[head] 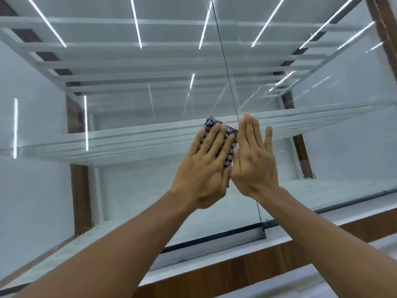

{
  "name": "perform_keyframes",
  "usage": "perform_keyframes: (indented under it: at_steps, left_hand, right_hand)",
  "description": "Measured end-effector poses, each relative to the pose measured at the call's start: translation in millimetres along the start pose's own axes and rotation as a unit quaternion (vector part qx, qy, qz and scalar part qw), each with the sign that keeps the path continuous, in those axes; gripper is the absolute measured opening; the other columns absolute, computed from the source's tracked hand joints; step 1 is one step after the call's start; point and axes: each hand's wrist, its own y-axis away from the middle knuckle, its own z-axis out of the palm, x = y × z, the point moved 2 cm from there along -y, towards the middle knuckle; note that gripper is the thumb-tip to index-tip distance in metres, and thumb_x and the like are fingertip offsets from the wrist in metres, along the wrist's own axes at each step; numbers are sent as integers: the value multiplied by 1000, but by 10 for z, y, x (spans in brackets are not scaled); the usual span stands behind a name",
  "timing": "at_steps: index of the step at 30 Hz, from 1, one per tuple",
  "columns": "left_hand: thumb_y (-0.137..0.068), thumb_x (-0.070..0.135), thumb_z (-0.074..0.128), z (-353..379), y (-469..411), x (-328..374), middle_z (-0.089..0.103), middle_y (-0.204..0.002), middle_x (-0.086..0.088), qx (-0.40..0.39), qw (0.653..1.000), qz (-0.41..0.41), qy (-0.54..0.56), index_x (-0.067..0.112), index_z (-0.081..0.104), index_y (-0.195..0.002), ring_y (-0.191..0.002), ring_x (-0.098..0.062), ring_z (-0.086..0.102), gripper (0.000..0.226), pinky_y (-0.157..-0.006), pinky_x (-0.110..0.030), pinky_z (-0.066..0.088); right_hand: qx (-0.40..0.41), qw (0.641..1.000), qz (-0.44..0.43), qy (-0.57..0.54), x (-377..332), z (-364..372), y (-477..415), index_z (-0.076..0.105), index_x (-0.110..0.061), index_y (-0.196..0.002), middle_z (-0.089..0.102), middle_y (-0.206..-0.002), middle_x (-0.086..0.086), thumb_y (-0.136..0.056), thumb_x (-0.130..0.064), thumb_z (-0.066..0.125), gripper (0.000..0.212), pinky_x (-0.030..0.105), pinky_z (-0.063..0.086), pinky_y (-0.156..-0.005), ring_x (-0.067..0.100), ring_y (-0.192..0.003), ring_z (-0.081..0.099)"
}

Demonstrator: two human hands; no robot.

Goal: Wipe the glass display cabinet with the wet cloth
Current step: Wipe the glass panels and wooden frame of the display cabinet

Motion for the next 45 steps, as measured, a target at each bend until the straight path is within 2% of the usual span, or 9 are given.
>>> perform_keyframes:
  at_steps: [5, 22, 28, 31, 35, 36, 39, 43, 45]
  left_hand:
    - [-107, 42, 20, -102, 360, -454, 2, -172, -14, 51, 998, -31, -6, 9, 11, -164, -160, -26, -5, 67, -130, -49, 3]
    - [-106, 47, 24, -579, 1626, -2246, -3, -173, -10, 80, 975, -203, -48, 14, 6, -165, -160, -21, -9, 70, -130, -42, -6]
    - [-104, 49, 21, -666, 2241, -2561, -5, -174, -6, 108, 945, -308, -13, 16, 3, -166, -160, -17, -11, 72, -130, -42, -6]
    - [-105, 45, 23, -593, 2514, -2277, -6, -174, -8, 127, 927, -352, 2, 13, 3, -165, -160, -20, -11, 72, -130, -42, -7]
    - [-106, 45, 27, -436, 2273, -1813, -5, -173, -11, 70, 978, -197, -20, 11, 6, -165, -160, -26, -7, 71, -130, -48, -1]
    - [-106, 45, 26, -430, 2088, -1801, -4, -173, -11, 71, 980, -182, -25, 12, 8, -165, -161, -25, -6, 71, -130, -48, 1]
    - [-105, 45, 24, -426, 1508, -1716, -6, -173, -12, 93, 962, -257, -1, 13, 5, -166, -160, -22, -11, 71, -129, -45, -6]
    - [-107, 45, 24, -241, 1171, -1192, -7, -173, -14, 51, 991, -122, -28, 12, 4, -165, -160, -26, -10, 70, -130, -49, -2]
    - [-106, 45, 24, -216, 986, -1093, -7, -173, -14, 55, 990, -131, -24, 12, 4, -165, -160, -26, -10, 70, -129, -47, -5]
  right_hand:
    - [-7, 999, -29, -15, -569, 172, -24, 15, 1, -159, 9, -169, 17, -103, -26, 18, 62, 50, -4, -128, 27, -159, -1]
    - [-52, 984, -162, -53, -2672, 672, -393, 10, -8, -162, 1, -171, 12, -101, -35, 15, 67, 63, -3, -125, 29, -158, -6]
    - [-52, 983, -166, -60, -2844, 750, -286, 8, -11, -162, -1, -171, 12, -100, -32, 22, 66, 63, -2, -125, 27, -158, -7]
    - [-53, 979, -184, -76, -2760, 711, -173, 11, -13, -162, 2, -170, 13, -99, -31, 25, 66, 60, -3, -126, 27, -159, -4]
    - [-57, 977, -193, -74, -2494, 640, -26, 15, -10, -162, 4, -171, 15, -100, -29, 26, 66, 55, -1, -128, 26, -159, -4]
    - [-55, 978, -188, -70, -2399, 619, -12, 16, -10, -162, 4, -171, 15, -101, -29, 25, 65, 55, 0, -128, 26, -159, -3]
    - [-37, 985, -152, -67, -2080, 560, -28, 18, -9, -162, 6, -171, 15, -102, -30, 25, 64, 57, 2, -127, 27, -159, -1]
    - [-15, 993, -103, -56, -1515, 437, -74, 18, -8, -162, 9, -170, 15, -102, -30, 24, 64, 57, 4, -127, 28, -159, 3]
    - [-15, 994, -99, -44, -1265, 383, -60, 18, -10, -162, 8, -170, 16, -103, -31, 24, 63, 58, 4, -127, 29, -159, 2]
